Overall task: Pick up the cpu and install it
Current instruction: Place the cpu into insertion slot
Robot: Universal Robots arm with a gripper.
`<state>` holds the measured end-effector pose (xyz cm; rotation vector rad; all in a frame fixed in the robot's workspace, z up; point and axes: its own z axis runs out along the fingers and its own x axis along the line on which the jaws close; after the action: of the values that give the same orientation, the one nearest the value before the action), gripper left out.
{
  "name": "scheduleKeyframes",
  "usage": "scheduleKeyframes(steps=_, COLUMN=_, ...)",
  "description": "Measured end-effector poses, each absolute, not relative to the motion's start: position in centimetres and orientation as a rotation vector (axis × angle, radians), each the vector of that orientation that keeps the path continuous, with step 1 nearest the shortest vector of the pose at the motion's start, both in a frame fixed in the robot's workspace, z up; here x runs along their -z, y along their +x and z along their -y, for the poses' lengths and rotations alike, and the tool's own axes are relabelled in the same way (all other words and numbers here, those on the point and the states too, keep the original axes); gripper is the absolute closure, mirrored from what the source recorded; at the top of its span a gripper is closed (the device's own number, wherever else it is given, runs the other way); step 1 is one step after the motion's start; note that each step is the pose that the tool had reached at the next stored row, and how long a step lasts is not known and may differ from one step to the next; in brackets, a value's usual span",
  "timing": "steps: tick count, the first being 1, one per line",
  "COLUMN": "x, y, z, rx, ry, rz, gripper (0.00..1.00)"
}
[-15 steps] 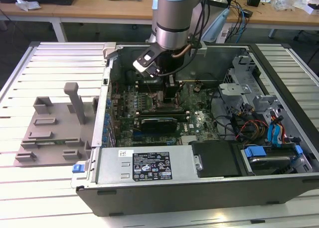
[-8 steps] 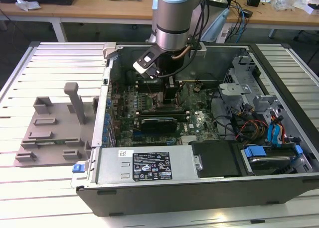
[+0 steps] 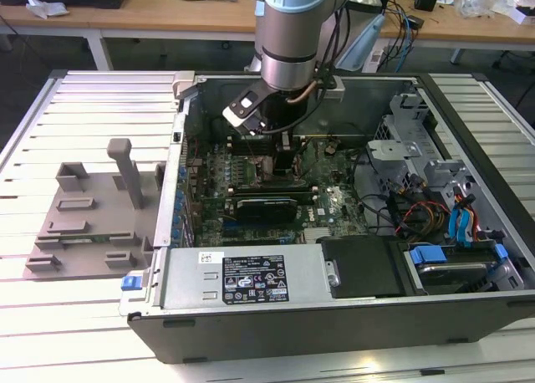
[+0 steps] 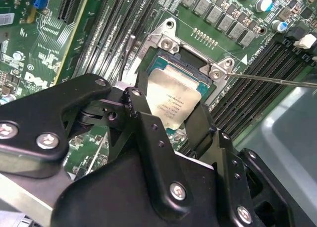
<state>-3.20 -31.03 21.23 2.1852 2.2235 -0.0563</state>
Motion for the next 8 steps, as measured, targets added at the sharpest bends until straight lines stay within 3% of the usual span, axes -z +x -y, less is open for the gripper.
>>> scheduleKeyframes(steps=8, x=-20.14, y=-3.18, z=30.79, rx=0.056, ry=2.186, rz=-2.222, gripper=0.45)
